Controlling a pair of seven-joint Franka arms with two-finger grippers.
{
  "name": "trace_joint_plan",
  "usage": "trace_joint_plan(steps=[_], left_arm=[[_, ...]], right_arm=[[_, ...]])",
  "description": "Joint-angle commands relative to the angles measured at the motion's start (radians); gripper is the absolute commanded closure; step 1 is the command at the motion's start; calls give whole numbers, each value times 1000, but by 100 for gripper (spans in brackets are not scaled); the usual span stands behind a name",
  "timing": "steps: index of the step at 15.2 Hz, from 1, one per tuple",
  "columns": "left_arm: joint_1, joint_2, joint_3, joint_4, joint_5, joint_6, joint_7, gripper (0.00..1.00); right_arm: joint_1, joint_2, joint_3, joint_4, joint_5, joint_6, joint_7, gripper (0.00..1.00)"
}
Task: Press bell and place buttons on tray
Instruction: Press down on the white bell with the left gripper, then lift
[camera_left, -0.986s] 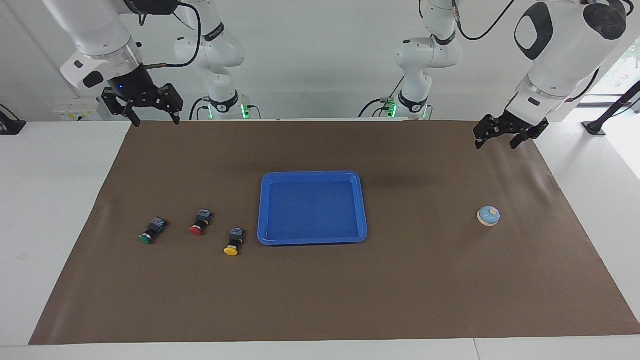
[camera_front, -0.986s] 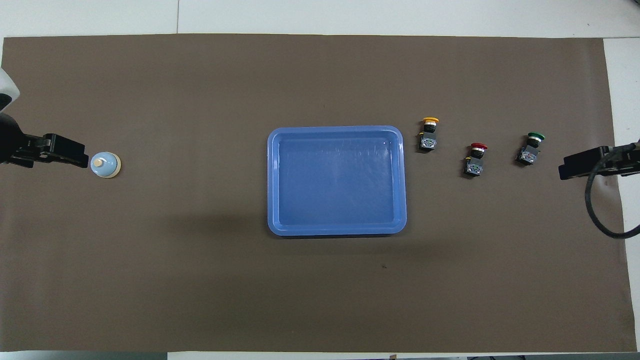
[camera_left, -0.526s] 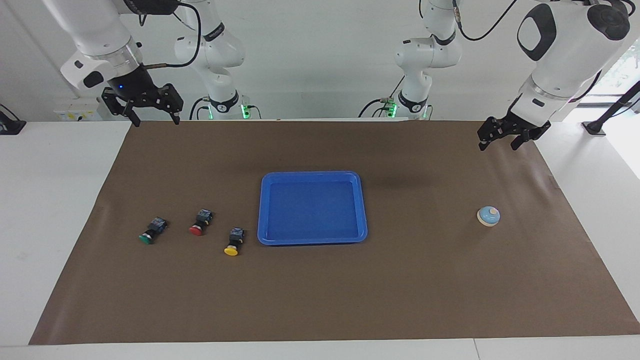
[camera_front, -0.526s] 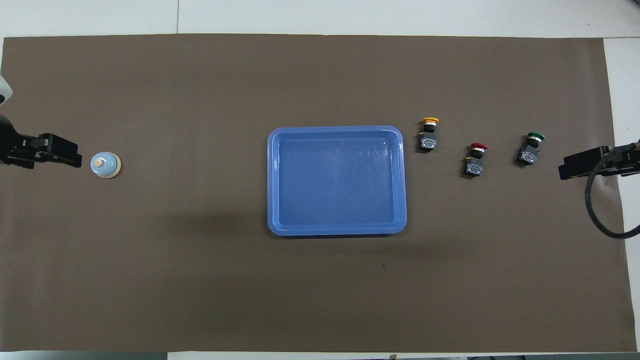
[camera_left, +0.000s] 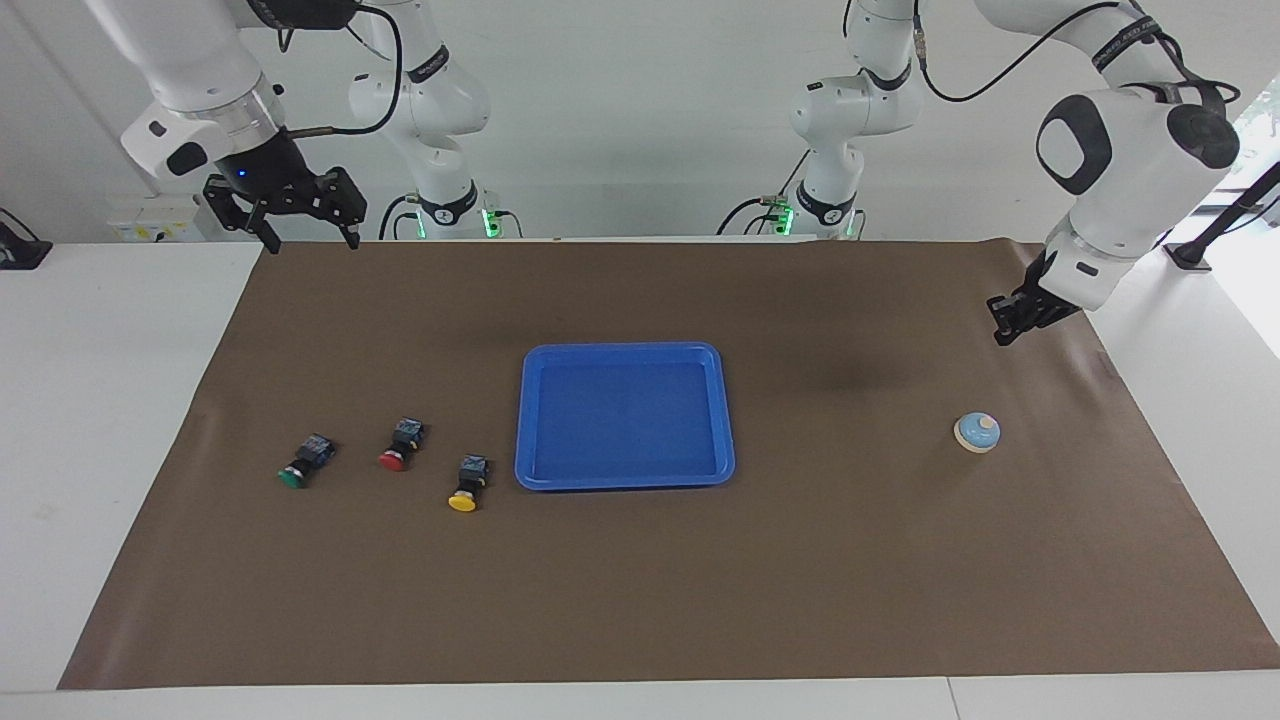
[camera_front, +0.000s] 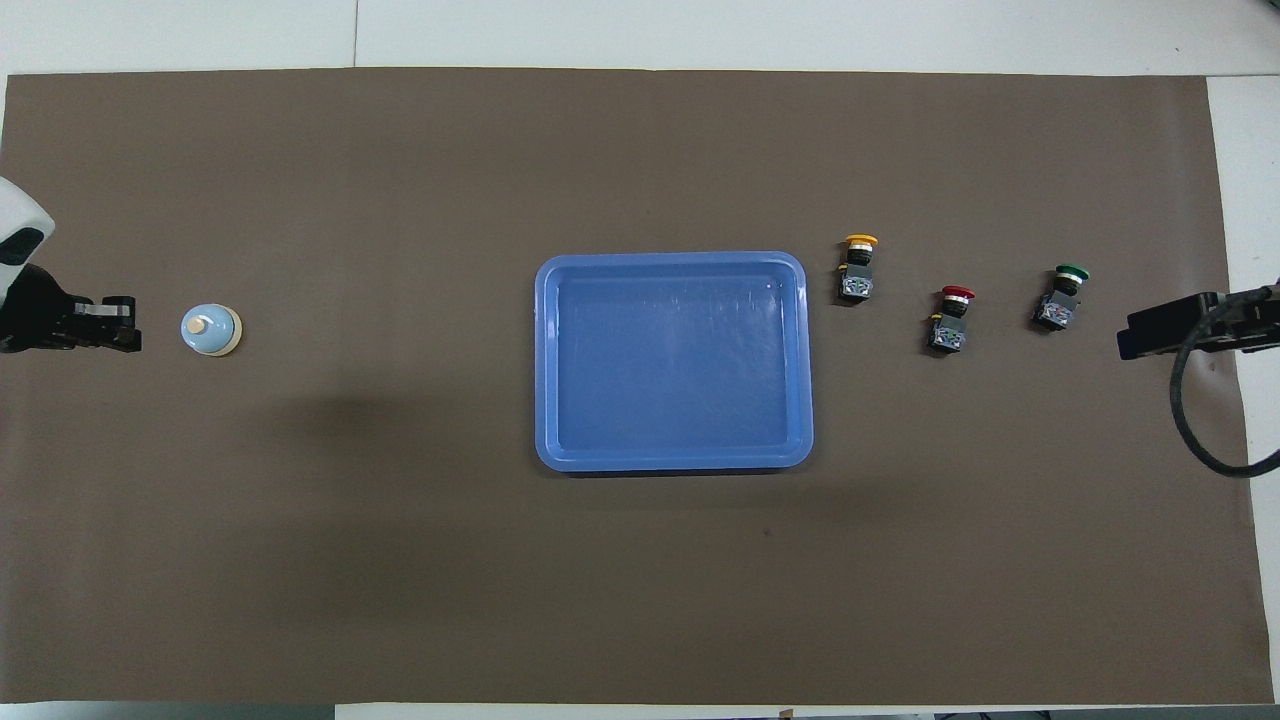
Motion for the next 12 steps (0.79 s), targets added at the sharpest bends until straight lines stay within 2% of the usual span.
trace_joint_plan(steps=[1,5,12], left_arm=[[26,64,-5,-19,2,107,18,100],[46,102,-5,-63,2,239,20,100],[54,210,-5,-77,3,359,35,100]], right_arm=[[-21,-13,14,-9,-3,-11,-20,0],[-21,-13,14,-9,-3,-11,-20,0],[-21,-13,13,-9,-3,-11,-20,0]])
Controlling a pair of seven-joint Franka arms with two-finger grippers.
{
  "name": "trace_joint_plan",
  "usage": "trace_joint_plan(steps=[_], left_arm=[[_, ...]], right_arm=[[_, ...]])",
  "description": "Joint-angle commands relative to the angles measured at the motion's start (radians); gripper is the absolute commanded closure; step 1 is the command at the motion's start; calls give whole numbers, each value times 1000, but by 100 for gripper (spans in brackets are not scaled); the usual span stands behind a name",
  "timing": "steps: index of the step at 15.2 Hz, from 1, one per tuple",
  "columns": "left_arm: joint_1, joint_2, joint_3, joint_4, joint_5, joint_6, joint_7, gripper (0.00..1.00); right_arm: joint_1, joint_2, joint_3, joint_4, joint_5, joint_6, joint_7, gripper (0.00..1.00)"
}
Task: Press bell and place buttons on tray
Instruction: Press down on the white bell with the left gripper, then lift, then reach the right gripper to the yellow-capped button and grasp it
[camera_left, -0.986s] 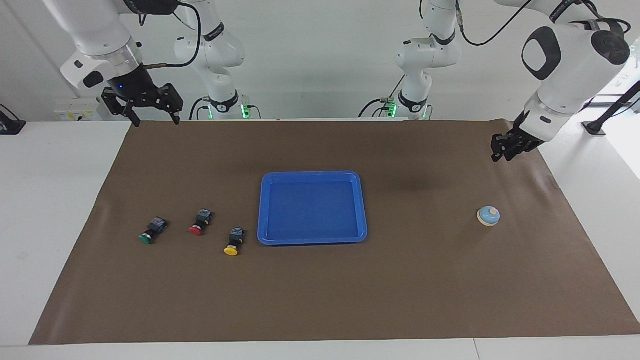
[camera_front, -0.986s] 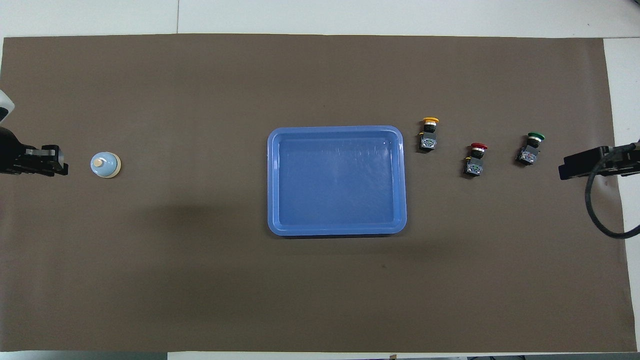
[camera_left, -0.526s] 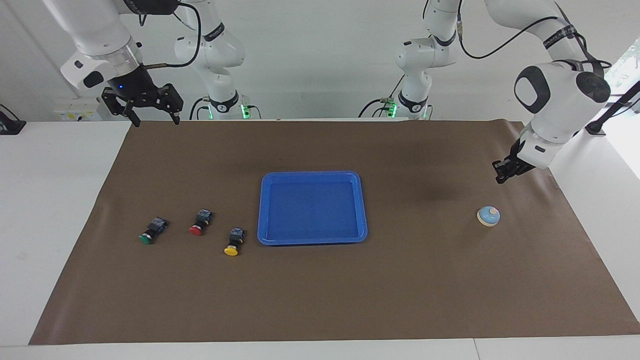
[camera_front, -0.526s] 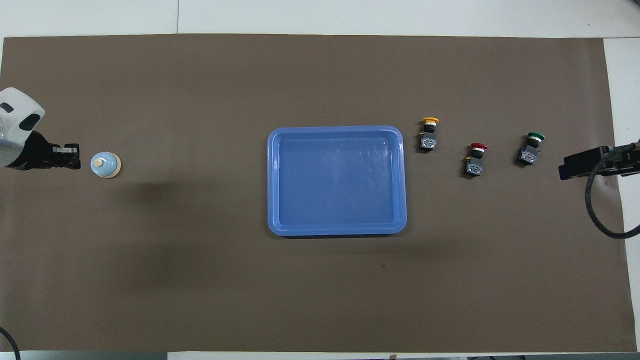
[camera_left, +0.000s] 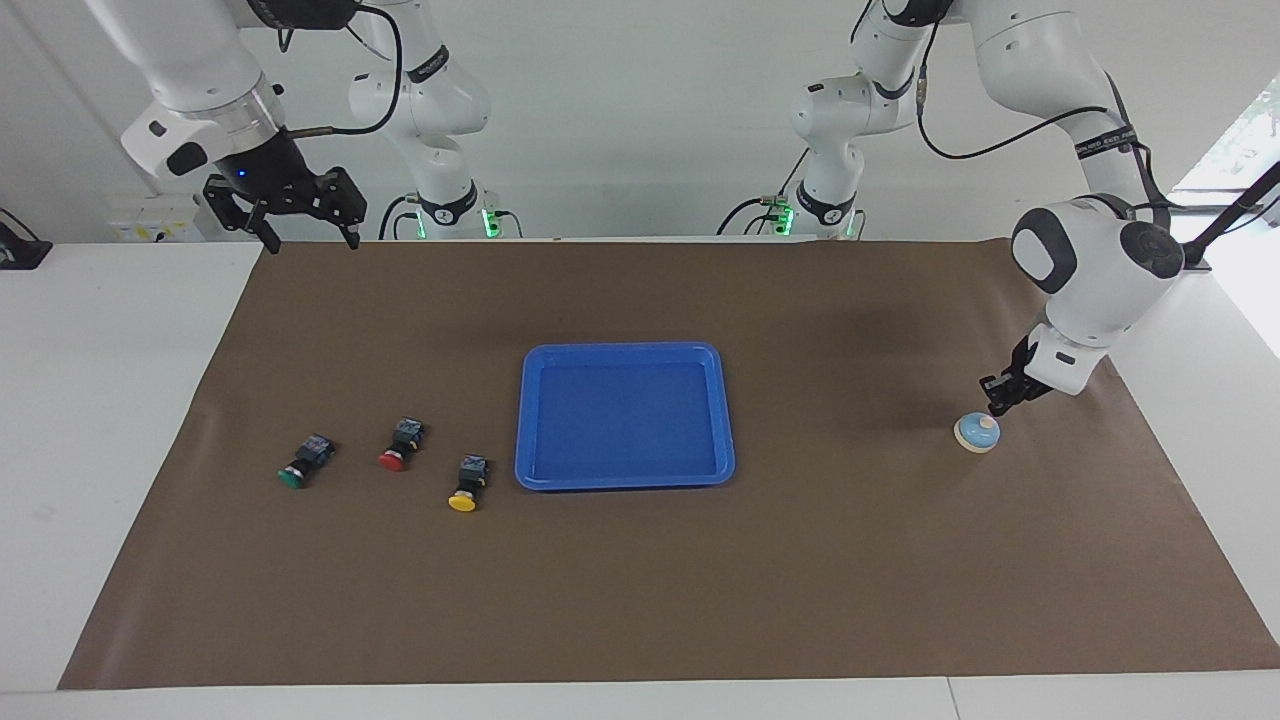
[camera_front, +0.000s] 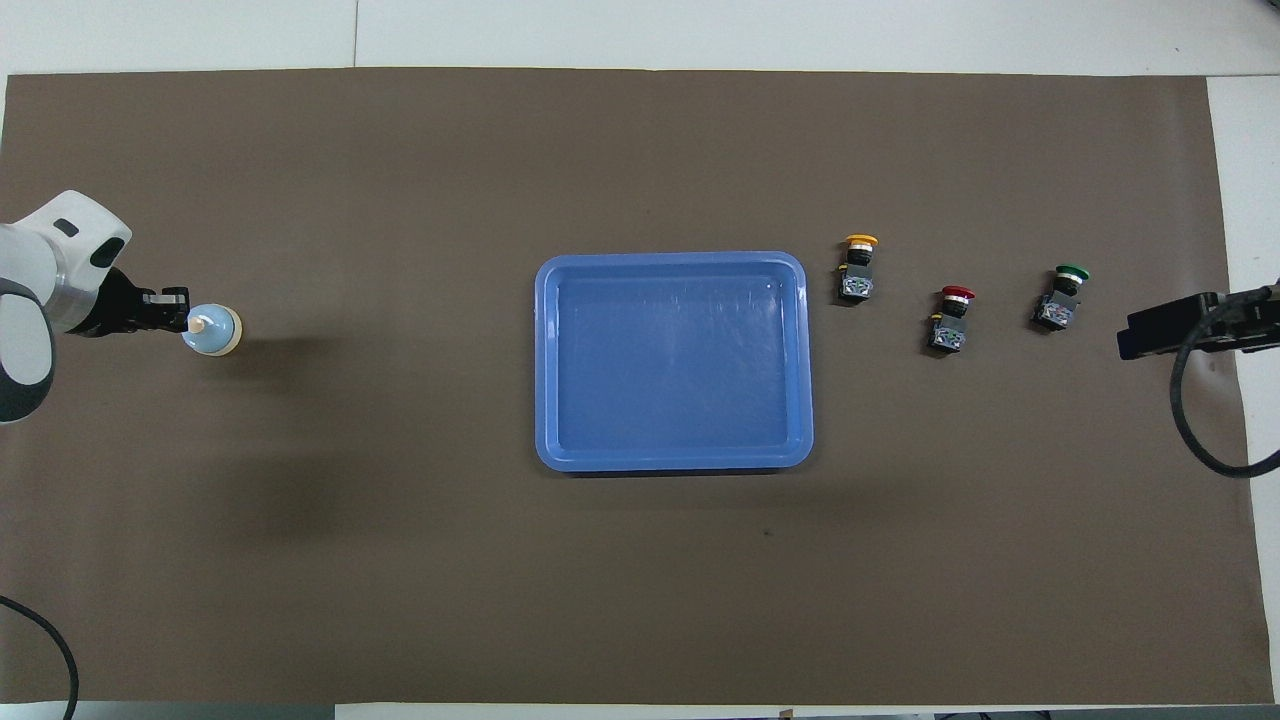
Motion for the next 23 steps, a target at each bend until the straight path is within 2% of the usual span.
trace_joint_plan(steps=[1,4,7,8,9,10,11,14,17,19,23], left_arm=[[11,42,-6,-12,3,69,22,100],[13,52,-6,3,3,41,25,100],[10,20,-6,87,3,-137,25,100],[1,4,-7,130,3,-223,24,82],[-9,-24,-7,167,3,-299,22,47],[-16,-55,-10,187,2,-361,18,26],[-28,-94,-12,195,2,-415,13,0],[-39,-217,-19,192,-3,-560,7,0],[-68,-285,-18,195,-3,-657,7,0],[-76,-300,-18,195,-3,-693,5,0],[-76,-303,-16,184,-3,-673,5,0]], right_arm=[[-21,-13,13,-9,-3,-11,-20,0],[-21,-13,14,-9,-3,-11,-20,0],[-21,-13,14,-9,-3,-13,-20,0],[-21,-13,14,-9,-3,-13,-20,0],[-21,-13,14,-9,-3,-13,-20,0],[-21,-13,14,-9,-3,-13,-20,0],[-21,-13,14,-9,-3,-13,-20,0],[-21,-13,14,-9,-3,-13,-20,0],[-21,-13,14,-9,-3,-13,-20,0],[-21,-13,14,-9,-3,-13,-20,0],[-21,-13,13,-9,-3,-13,-20,0]])
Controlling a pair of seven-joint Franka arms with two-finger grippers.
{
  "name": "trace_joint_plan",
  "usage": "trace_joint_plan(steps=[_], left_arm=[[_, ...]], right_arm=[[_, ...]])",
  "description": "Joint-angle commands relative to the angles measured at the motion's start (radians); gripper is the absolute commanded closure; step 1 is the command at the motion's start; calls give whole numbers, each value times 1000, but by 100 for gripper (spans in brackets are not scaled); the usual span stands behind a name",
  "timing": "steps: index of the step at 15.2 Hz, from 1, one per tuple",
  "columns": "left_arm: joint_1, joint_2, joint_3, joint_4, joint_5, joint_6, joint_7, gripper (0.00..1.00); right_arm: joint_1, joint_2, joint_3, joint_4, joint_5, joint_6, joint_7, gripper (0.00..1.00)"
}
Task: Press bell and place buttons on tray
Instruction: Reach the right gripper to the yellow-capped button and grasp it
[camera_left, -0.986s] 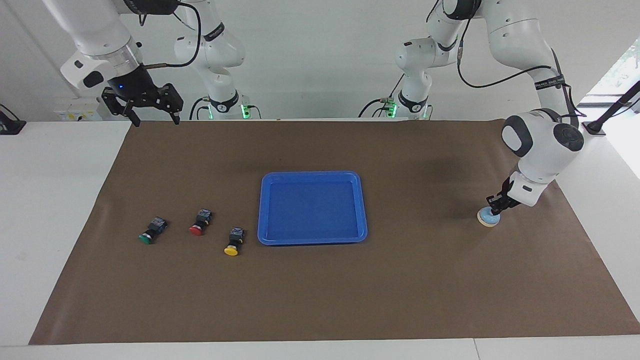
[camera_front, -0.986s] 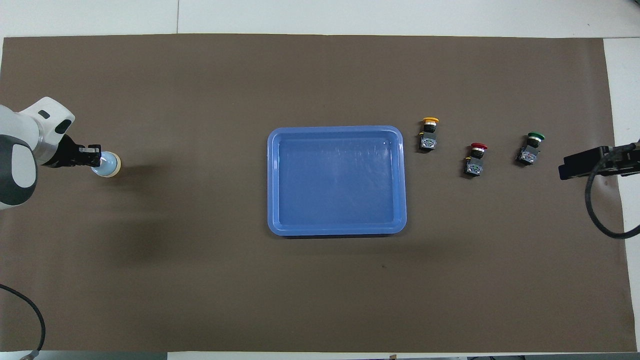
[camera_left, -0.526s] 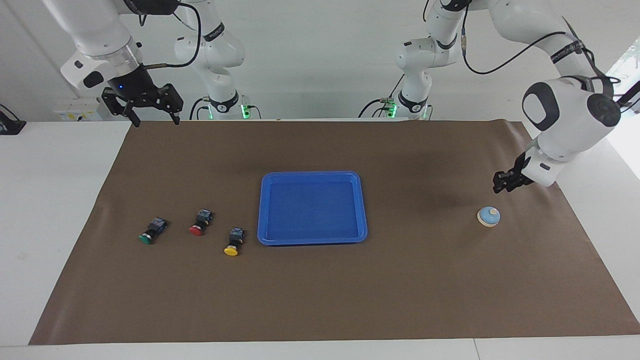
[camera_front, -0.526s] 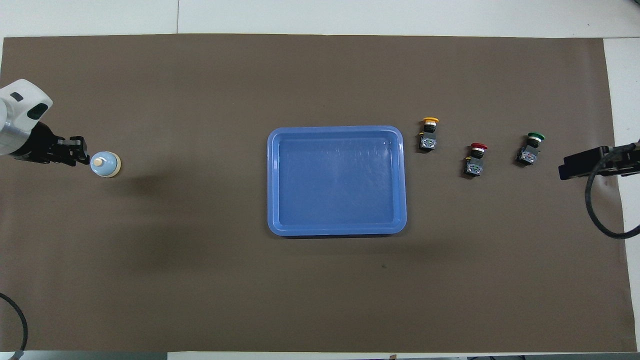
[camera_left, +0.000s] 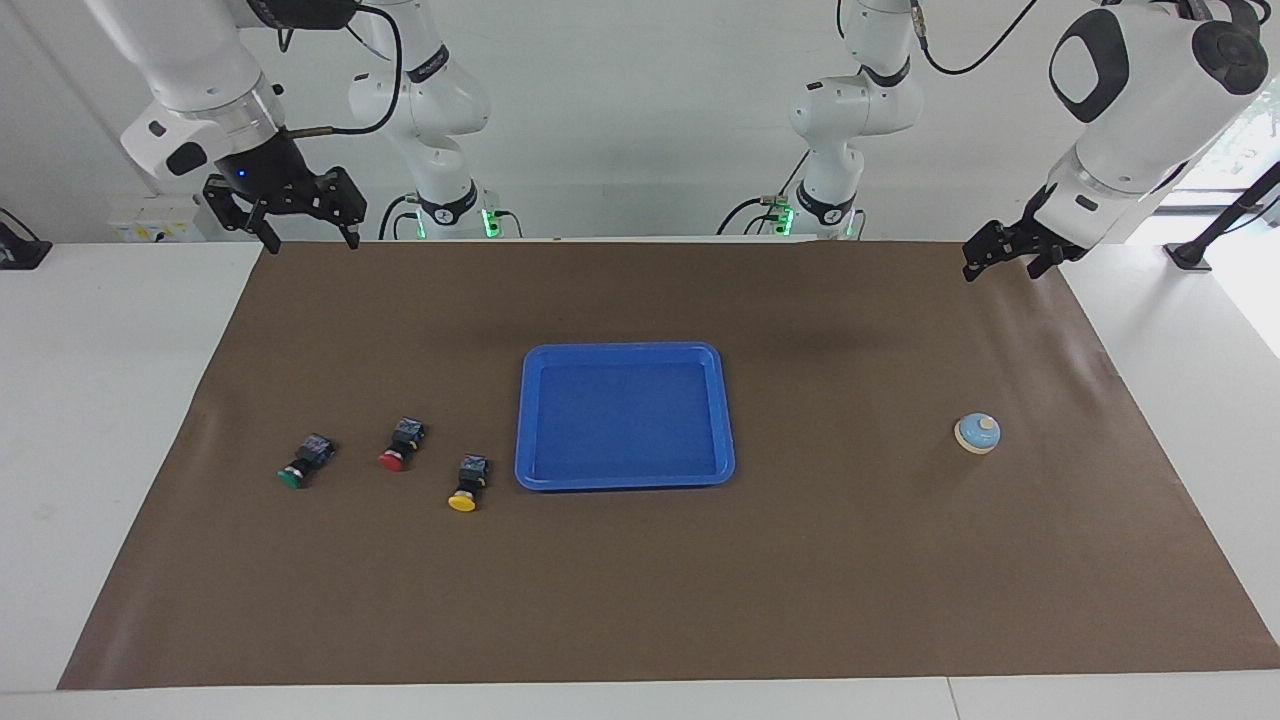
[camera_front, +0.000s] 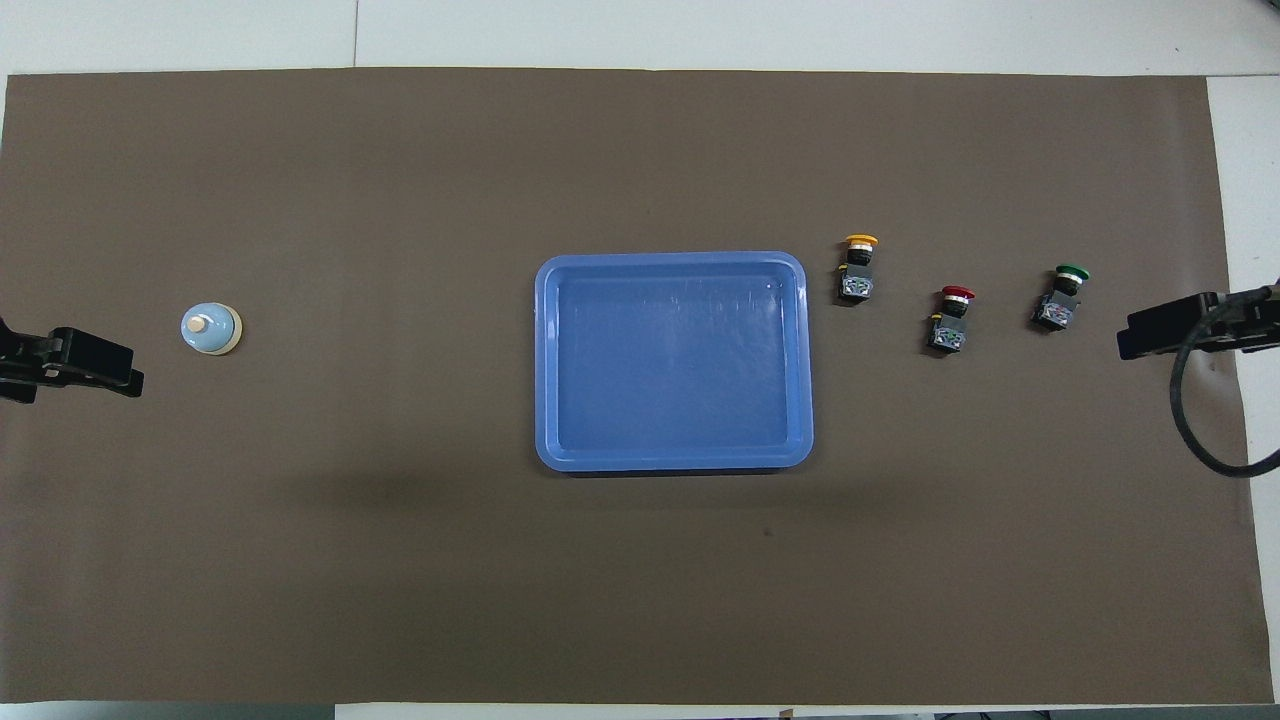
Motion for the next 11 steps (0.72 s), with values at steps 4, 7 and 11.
trace_joint_plan(steps=[4,7,11], left_arm=[[-22,37,13,50,-3,2,-1,0],[-38,51,15,76,0,-29,-3,0],[-45,65,16,105,2,-35,-3,0]], right_arm=[[-41,-14,12,-11,-3,-22,-20,0],[-44,-22,13,-13,-3,-48,-34,0],[-12,-54,23,-125,-3,117,-41,0]])
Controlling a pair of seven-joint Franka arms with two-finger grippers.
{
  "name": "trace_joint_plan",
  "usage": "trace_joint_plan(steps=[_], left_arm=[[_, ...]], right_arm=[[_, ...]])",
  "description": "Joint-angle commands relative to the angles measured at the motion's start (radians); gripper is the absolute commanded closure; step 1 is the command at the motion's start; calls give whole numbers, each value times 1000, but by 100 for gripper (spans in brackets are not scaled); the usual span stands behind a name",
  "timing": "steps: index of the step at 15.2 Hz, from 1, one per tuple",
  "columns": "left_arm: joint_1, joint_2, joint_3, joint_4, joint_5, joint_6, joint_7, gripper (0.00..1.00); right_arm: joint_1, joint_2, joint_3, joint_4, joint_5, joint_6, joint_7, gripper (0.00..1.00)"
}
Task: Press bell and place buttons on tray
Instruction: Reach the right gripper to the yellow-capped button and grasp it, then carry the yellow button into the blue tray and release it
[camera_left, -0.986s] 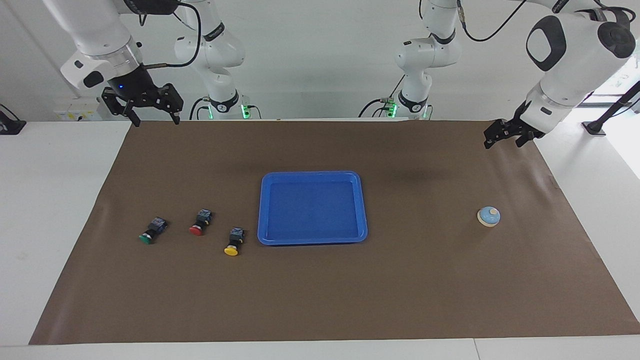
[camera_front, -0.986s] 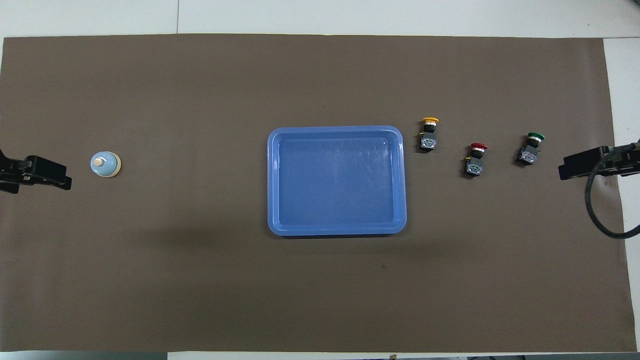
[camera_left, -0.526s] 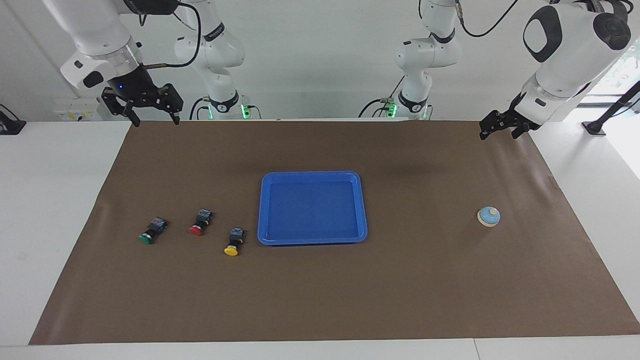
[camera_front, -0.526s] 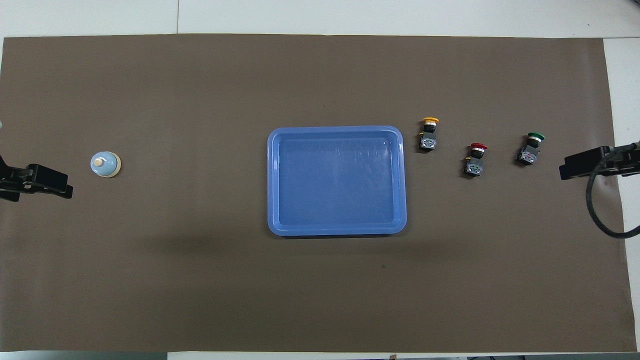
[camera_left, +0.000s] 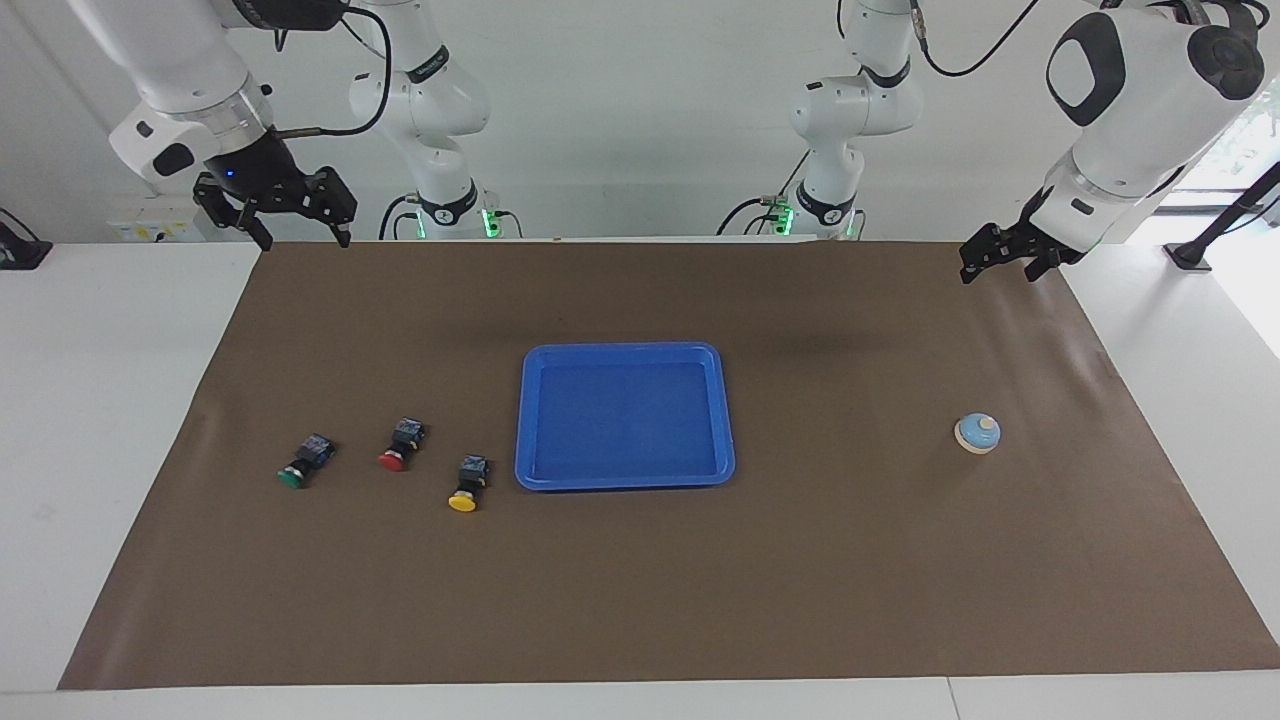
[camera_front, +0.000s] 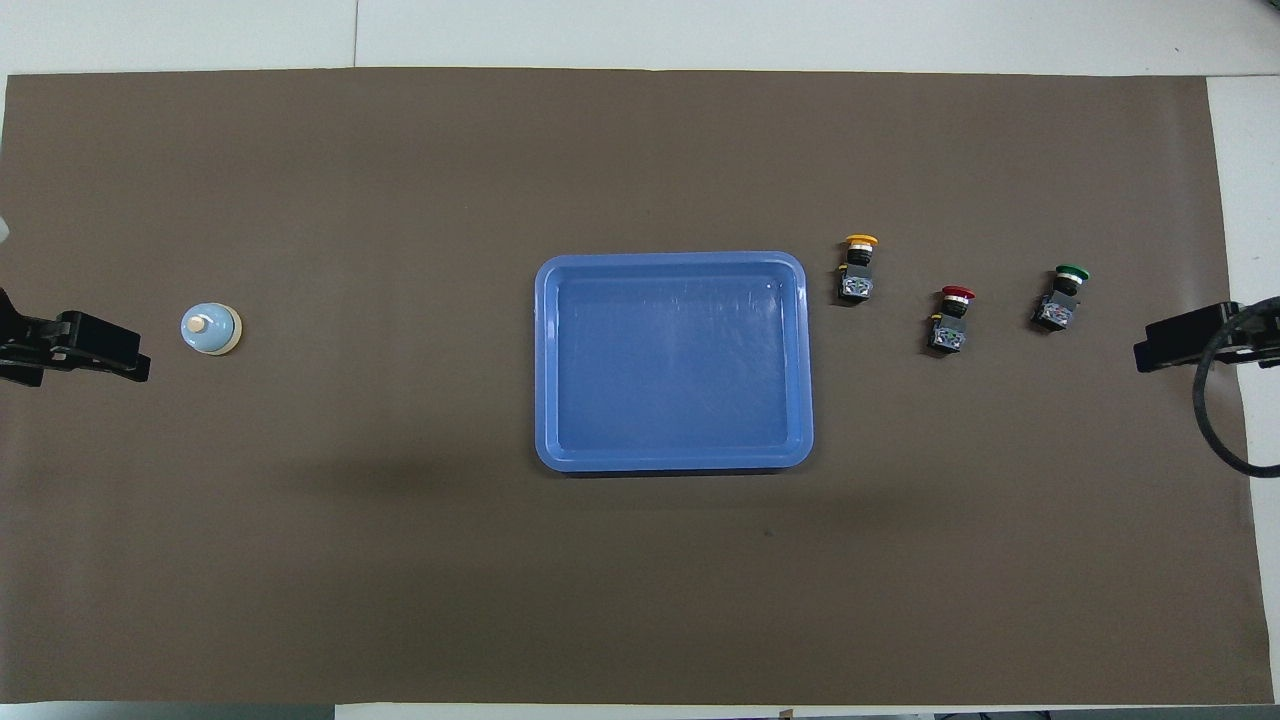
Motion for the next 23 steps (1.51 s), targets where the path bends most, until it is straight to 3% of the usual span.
trace_joint_plan(steps=[1,5,9,14,19,23], left_arm=[[-16,17,15,32,2,-32,-3,0],[-18,13,13,43,2,-36,-3,0],[-18,2,9,32,2,-29,0,0],[-13,0,10,30,2,-26,-1,0],[-5,-1,10,30,2,-26,-1,0],[-5,-1,10,30,2,-26,-1,0]], right_arm=[[30,-51,11,-163,-3,191,-36,0],[113,-13,11,-303,-3,400,-9,0],[173,209,8,-303,-12,634,17,0],[206,410,8,-283,-77,881,92,0],[212,512,8,-207,-81,940,92,0],[210,546,10,-208,-78,992,95,1]])
